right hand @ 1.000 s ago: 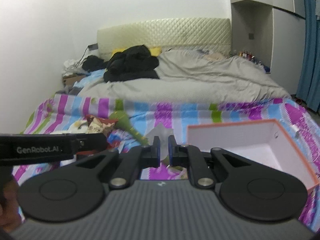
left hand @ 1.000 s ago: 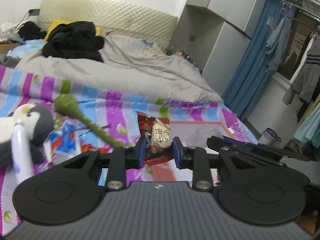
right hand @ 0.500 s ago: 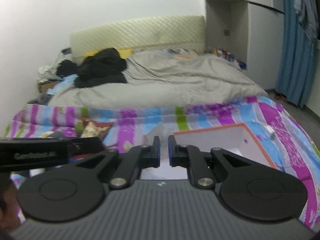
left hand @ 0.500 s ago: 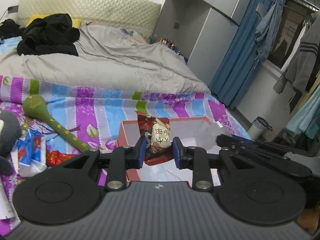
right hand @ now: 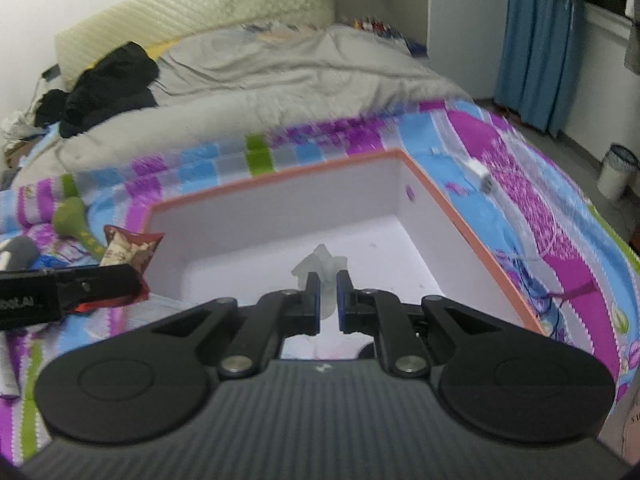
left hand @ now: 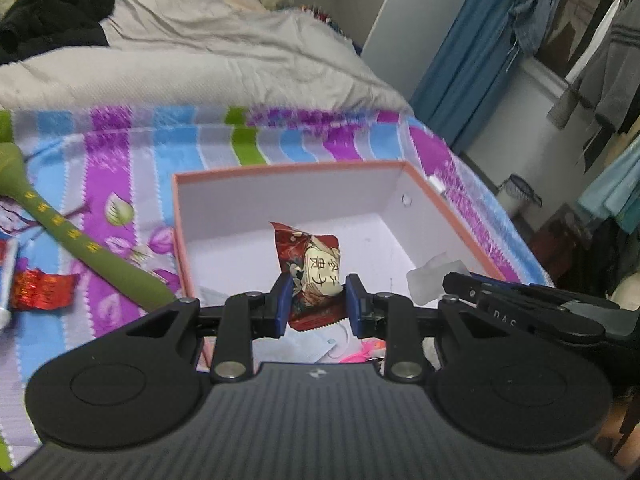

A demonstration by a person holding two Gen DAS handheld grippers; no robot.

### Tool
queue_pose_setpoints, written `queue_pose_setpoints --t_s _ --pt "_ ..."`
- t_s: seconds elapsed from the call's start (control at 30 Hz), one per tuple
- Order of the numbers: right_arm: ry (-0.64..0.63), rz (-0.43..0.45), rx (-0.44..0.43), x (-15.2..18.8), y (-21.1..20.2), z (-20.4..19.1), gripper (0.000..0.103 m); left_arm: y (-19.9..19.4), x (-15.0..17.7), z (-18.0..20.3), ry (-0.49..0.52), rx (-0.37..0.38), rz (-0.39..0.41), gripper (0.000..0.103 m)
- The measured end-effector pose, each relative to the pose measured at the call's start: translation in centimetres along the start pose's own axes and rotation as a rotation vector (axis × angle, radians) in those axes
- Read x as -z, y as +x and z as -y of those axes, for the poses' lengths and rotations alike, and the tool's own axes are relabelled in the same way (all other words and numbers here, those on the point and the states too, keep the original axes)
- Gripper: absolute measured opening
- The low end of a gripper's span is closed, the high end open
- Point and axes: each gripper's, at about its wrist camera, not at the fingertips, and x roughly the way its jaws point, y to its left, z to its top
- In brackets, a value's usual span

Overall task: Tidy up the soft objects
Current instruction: 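Open both tools dropping the candy and clear piece into the box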

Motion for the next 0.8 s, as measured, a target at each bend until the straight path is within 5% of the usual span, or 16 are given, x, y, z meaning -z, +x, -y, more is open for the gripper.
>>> queue_pose_setpoints --t_s 0.3,0.6,0.67,0.73,0.8 --pt "0.048 -0.083 0.02 1.9 5.3 3.3 0.012 6.6 1.2 0.0 0.005 -0.01 -0.092 0.033" --pt "0.105 -0.104 0.0 2.6 6.6 4.9 0.014 7.8 1.4 0.5 0.035 -0.034 -0.1 0.034" --pt "0.096 -0.099 -0.003 2.6 6.3 4.8 0.014 7.3 1.5 0.6 0.038 -0.038 -0.099 0.039" --pt "0.098 -0.096 -0.014 2.6 5.9 4.7 0.02 6.4 1.4 0.9 0.047 -0.036 -0.084 0.055" --pt "0.114 -0.088 -0.03 2.4 5.1 4.7 0.027 5.1 1.4 1.2 0.055 -0.036 -0.061 0.057"
